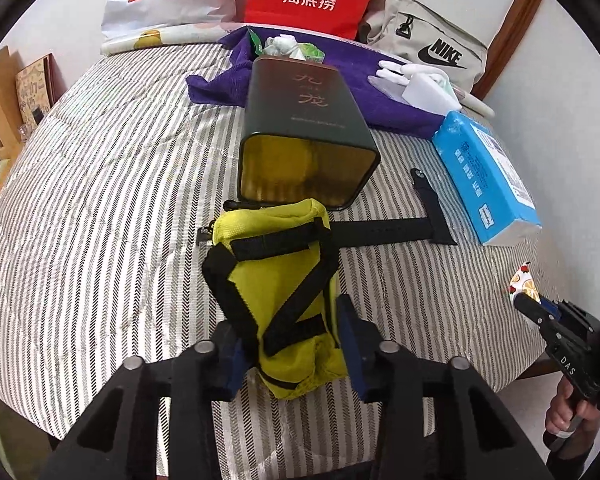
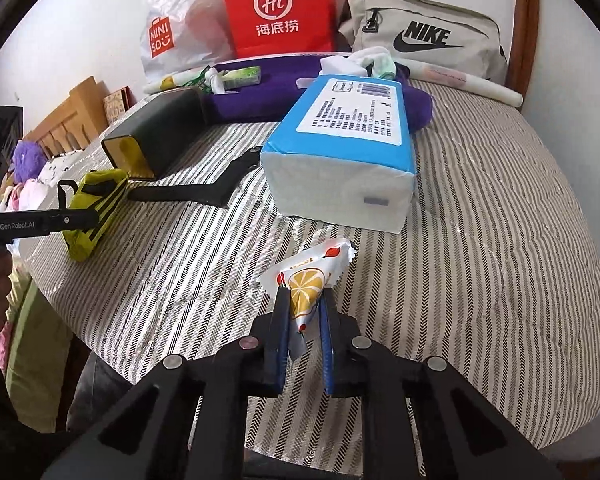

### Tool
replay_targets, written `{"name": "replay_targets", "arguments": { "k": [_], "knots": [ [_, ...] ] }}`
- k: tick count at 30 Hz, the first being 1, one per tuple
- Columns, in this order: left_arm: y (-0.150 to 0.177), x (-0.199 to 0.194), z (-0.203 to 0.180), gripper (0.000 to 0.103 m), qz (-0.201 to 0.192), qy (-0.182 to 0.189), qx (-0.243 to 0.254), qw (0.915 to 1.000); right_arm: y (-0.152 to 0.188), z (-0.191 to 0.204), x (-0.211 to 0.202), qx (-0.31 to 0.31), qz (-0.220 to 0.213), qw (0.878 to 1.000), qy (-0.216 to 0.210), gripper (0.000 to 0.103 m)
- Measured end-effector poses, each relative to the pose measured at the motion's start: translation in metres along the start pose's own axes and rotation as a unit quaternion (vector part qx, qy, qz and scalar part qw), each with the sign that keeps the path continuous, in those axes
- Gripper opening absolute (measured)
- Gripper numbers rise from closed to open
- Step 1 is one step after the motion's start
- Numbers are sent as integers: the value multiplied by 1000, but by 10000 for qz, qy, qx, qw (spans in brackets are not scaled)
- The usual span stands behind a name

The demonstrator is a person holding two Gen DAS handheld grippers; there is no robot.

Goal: Organize soft objects
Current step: 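Lift the yellow bag with the left gripper while the right lifts the packet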

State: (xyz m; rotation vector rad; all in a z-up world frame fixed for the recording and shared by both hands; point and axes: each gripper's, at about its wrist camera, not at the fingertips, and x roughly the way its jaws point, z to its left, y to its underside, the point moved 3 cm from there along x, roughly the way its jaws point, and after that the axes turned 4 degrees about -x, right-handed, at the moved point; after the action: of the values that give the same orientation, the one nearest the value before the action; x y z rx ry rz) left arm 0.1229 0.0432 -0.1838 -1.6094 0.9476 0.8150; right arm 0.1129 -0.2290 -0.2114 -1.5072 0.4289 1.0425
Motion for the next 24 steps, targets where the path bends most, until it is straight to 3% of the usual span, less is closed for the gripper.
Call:
{"name": "replay_targets", "arguments": {
  "k": [5, 15, 24],
  "knots": [
    [2, -6, -1, 25, 30, 47, 21, 10000, 0, -1, 0, 35, 47, 10000, -68, 14],
    [1, -22, -8, 24, 34, 274, 57, 9996, -5, -4, -15, 123, -59, 9994, -325, 14],
    [-10, -51, -17, 24, -188, 404, 54, 9990, -22, -8, -39, 183, -325, 9981, -481, 14]
  ]
}}
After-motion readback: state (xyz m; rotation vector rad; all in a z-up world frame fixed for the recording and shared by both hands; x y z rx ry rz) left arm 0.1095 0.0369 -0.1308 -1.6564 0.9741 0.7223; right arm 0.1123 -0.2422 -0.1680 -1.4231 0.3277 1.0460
